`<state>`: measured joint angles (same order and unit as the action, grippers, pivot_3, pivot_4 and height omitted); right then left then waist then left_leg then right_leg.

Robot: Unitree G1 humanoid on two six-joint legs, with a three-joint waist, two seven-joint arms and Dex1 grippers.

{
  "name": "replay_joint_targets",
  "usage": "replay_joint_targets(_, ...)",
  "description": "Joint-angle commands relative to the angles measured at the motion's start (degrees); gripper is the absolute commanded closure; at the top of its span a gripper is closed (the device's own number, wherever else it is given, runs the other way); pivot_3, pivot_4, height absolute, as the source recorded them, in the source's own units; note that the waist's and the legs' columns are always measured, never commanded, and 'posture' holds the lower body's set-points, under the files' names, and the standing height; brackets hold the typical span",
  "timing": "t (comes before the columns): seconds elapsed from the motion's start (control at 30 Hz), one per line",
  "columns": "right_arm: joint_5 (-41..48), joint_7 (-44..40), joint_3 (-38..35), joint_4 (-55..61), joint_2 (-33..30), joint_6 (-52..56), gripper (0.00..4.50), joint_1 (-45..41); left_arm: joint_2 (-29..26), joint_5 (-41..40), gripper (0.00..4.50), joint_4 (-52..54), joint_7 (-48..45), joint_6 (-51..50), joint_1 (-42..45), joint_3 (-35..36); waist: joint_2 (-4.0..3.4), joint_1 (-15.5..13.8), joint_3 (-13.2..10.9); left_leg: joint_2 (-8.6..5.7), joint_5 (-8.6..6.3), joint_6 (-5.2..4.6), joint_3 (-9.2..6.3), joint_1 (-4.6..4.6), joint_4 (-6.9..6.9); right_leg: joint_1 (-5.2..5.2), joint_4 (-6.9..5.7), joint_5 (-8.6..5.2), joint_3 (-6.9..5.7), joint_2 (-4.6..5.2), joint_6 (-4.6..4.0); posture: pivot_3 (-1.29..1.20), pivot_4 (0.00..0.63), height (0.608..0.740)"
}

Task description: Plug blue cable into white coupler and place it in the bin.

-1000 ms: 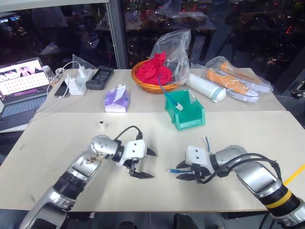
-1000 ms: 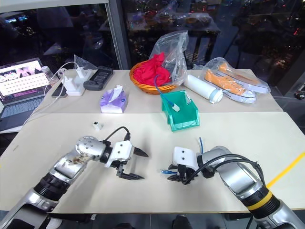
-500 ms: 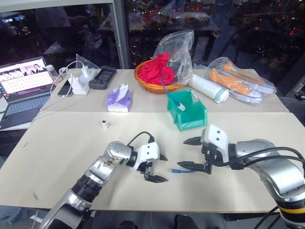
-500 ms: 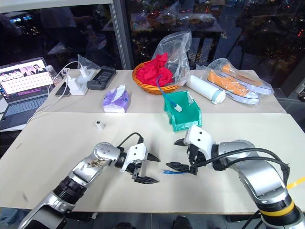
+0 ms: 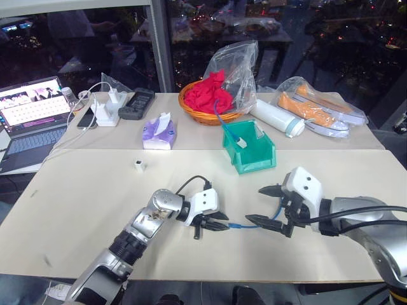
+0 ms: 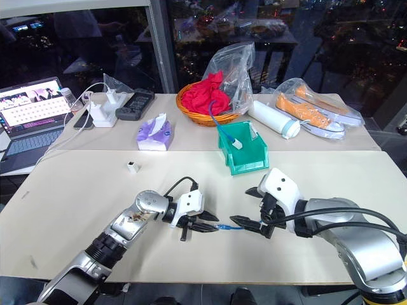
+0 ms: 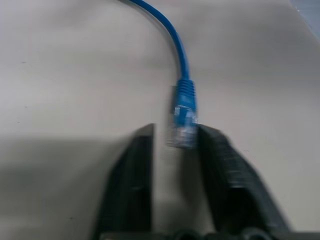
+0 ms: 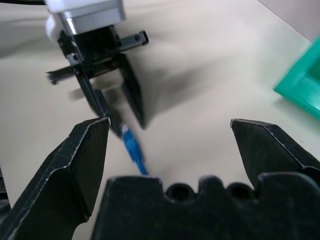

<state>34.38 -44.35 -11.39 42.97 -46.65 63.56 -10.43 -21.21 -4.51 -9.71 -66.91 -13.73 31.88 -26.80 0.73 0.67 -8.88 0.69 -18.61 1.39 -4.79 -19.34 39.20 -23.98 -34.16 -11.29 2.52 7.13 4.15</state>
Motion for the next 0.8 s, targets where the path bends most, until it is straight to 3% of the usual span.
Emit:
replay_joint_targets(0.03, 13.6, 3.8, -11.7, 4.1, 5.5, 14.7, 0.00, 0.7, 1.3, -0.5, 4.48, -0.6, -0.5, 0.0, -0.8, -0.5, 0.00, -0.1, 0.0, 0.00, 0.00, 0.00, -0.01, 0.01, 0.00, 0.01, 0.00, 0.00, 0.00, 0.00, 0.00, 0.00, 0.150, 0.740)
replay_joint_targets(0.17, 25.1, 12.7, -23.1, 4.6, 18.6, 23.5, 0.00, 1.6, 5.8, -6.6, 4.48, 1.6, 1.1, -4.0, -0.1, 4.4, 0.00, -0.3, 0.0, 0.00, -0.01, -0.01, -0.02, -0.01, 0.01, 0.02, -0.01, 0.00, 0.00, 0.00, 0.00, 0.00, 0.150, 0.740)
replay_joint_targets(0.23, 38.6, 22.8, -25.1, 3.7, 22.6, 20.0, 0.00, 6.9, 7.7, -8.5, 4.48, 2.6, 2.3, -5.8, 0.6, 6.2, 0.00, -0.7, 0.0, -0.01, -0.01, -0.02, -0.05, -0.05, 0.03, -0.01, -0.04, 0.01, -0.01, 0.00, 0.00, 0.00, 0.150, 0.740)
replay_joint_targets(0.33, 58.8, 40.9, -20.7, 3.0, 20.5, 7.6, 0.00, 16.1, 8.8, -9.9, 4.48, 4.1, 2.8, -7.7, 1.1, 7.2, 0.00, -0.6, 0.0, 0.00, -0.02, -0.03, -0.05, -0.05, 0.02, -0.07, -0.34, 0.01, -0.01, 0.01, 0.00, 0.00, 0.150, 0.740)
replay_joint_targets(0.47, 71.1, 60.2, -13.3, 4.0, 18.0, -7.6, 0.00, 21.5, 8.4, -11.1, 4.48, 7.0, 2.1, -9.4, 0.8, 6.7, 0.02, 0.5, 0.0, -0.01, -0.03, -0.06, 0.03, 0.04, 0.03, -0.05, -0.47, 0.00, 0.08, 0.01, 0.00, 0.00, 0.150, 0.740)
replay_joint_targets(0.67, 73.7, 78.0, -3.7, 5.5, 22.7, -25.3, 0.00, 20.9, 8.1, -11.3, 4.48, 8.6, 2.9, -10.2, 0.4, 6.4, 0.04, 0.5, 0.0, 0.00, -0.01, -0.07, 0.01, 0.03, 0.03, 0.08, -0.47, -0.06, 0.11, -0.02, -0.06, 0.00, 0.150, 0.740)
replay_joint_targets(0.8, 69.7, 81.5, 3.5, 6.3, 27.3, -30.5, 0.00, 20.8, 8.2, -11.0, 4.48, 9.3, 3.9, -10.3, 0.0, 5.9, 0.01, 0.4, 0.0, -0.01, 0.02, -0.03, -0.02, 0.08, 0.03, -0.10, -0.47, -0.06, 0.11, -0.02, -0.07, 0.00, 0.150, 0.740)
